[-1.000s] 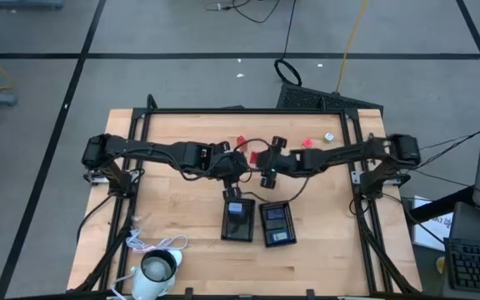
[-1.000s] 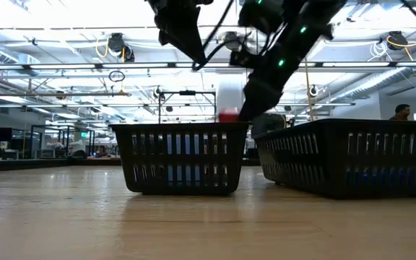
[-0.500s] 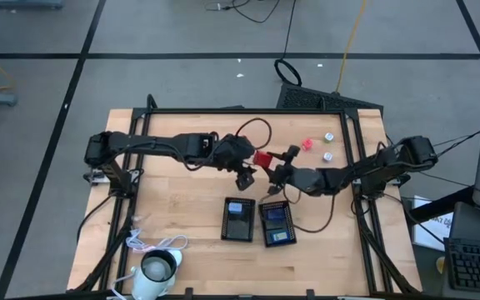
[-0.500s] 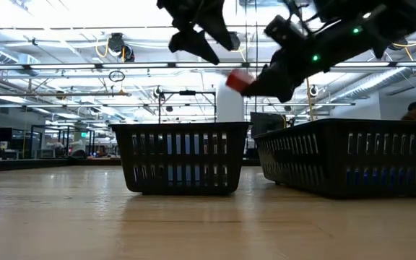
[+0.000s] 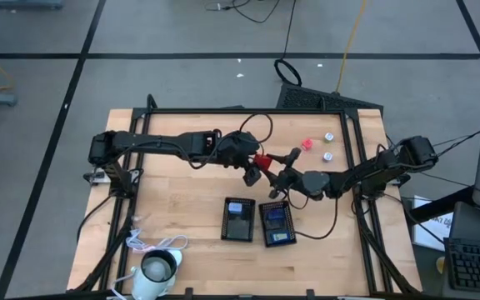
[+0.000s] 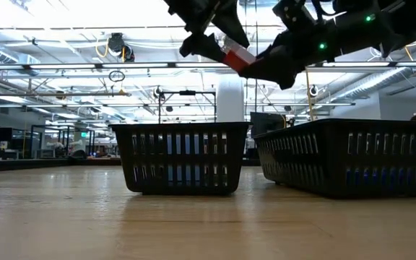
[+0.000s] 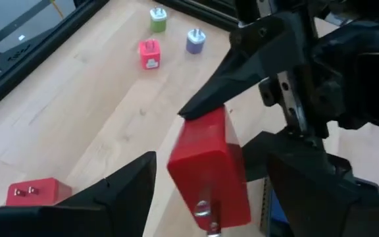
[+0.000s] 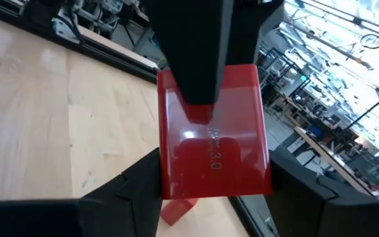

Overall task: Pick & Place Office items
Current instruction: Put the right red charger adapter into the left black basket

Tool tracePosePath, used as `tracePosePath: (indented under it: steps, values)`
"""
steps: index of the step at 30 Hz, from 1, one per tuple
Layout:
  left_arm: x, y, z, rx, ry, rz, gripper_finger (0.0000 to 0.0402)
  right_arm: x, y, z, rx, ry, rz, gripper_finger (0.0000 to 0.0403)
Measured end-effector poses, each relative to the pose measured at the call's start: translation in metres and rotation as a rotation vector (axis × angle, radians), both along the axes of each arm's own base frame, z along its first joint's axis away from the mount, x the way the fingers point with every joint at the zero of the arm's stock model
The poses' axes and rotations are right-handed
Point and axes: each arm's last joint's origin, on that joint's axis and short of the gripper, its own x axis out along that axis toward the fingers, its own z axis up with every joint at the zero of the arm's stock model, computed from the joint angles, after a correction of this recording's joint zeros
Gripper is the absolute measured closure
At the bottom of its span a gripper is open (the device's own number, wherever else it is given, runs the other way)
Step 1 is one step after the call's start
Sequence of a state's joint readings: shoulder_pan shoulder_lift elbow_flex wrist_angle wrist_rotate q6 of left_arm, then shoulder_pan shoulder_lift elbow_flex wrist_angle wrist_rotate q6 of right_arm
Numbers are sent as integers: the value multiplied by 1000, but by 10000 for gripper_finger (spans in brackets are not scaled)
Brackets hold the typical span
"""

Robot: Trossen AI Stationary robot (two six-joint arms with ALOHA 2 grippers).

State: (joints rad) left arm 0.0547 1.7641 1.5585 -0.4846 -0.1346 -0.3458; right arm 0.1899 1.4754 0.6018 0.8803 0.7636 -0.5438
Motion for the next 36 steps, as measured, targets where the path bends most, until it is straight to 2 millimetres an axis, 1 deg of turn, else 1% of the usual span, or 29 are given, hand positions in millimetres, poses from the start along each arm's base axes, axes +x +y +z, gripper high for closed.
tracePosePath:
  steps: [2, 5, 7, 10, 16, 17, 21, 24, 27, 28, 30, 33, 36]
  values:
    - [0, 2, 0, 1, -1, 5, 110, 0, 0, 1, -10, 1, -3, 196]
    - [0, 3, 0, 5, -6, 12, 112, -1, 0, 1, -24, 2, -53, 196]
    - [0, 3, 1, 5, -7, 12, 123, -1, 0, 1, -31, 5, -72, 196]
    - [0, 2, 0, 4, -1, 10, 160, -1, 2, 2, -40, 6, -62, 195]
    - [0, 6, 1, -27, -18, 17, 269, -1, 4, 3, -49, 6, -51, 195]
    - [0, 7, 1, -36, -22, 22, 275, -1, 4, 3, -54, 8, -45, 195]
    - [1, 9, -1, -18, -10, -1, 275, -1, 4, 1, -43, 16, -36, 185]
    - [-3, 8, 6, 37, -13, -34, 275, -2, 6, 2, 20, -36, -76, 162]
    - [-21, 7, 23, 78, 9, -27, 277, -5, 8, 3, 41, -57, -147, 137]
    - [-29, 7, 30, 88, 13, -16, 277, -5, 10, 3, 39, -54, -142, 130]
    - [-42, 4, 35, 103, 64, 13, 277, -7, 13, 6, 44, -66, -128, 120]
    - [-58, -9, 36, 93, 169, -14, 277, -12, 14, 17, 77, -114, -103, 115]
    - [-68, -32, 34, 111, 255, -119, 277, -21, 13, 29, 134, -178, -51, 117]
